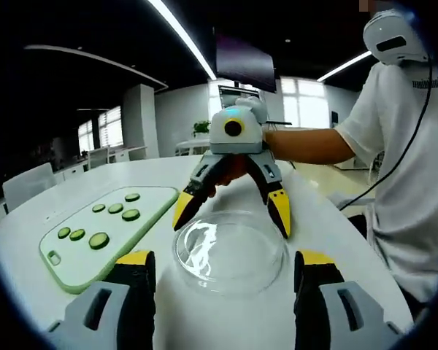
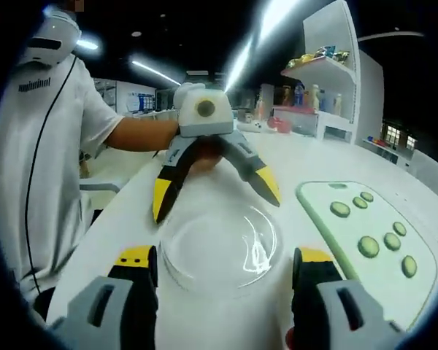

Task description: Open the petri dish lid, add cucumber slices into the petri dish, and close the lid

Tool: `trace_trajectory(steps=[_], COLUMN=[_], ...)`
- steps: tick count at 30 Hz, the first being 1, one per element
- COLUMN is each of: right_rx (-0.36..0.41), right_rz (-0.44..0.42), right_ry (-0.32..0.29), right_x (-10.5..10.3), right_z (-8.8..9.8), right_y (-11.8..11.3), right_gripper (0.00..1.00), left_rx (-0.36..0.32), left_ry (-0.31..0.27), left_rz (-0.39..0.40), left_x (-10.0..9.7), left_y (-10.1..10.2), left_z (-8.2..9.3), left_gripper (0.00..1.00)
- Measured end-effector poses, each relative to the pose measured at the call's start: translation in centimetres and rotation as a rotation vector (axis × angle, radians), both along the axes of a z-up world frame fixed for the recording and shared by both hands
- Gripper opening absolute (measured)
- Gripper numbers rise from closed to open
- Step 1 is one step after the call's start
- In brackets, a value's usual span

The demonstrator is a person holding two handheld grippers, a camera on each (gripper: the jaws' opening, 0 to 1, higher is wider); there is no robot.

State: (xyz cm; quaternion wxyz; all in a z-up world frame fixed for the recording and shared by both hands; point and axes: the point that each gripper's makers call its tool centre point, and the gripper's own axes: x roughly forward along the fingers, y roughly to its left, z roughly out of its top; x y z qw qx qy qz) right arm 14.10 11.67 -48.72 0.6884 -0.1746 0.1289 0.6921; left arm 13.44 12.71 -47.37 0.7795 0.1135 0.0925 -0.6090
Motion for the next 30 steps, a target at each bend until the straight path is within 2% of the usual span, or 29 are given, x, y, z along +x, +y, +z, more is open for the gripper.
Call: trace_trajectory(steps=[11, 21, 30], right_rx=[-0.012, -0.025, -0.025], right_rz=[0.033, 0.033, 0.025], right_ry=[-0.016, -0.024, -0.017], right_x=[-0.29, -0.31, -0.05], right_z=[0.0, -0.4, -0.42], right_y=[-0.01, -0.16, -0.23], right_gripper=[0.72, 0.66, 0.65], left_rx=[0.009, 0.009, 0.016], left_ry=[0.004, 0.011, 0.018], left_rz=[-0.033, -0.036, -0.031], left_x=[-0.22, -0.07, -0.13], left_y=[-0.53, -0.95, -1.04], left_z=[-0.38, -0.58, -0.84], left_gripper=[0.76, 0.7, 0.65])
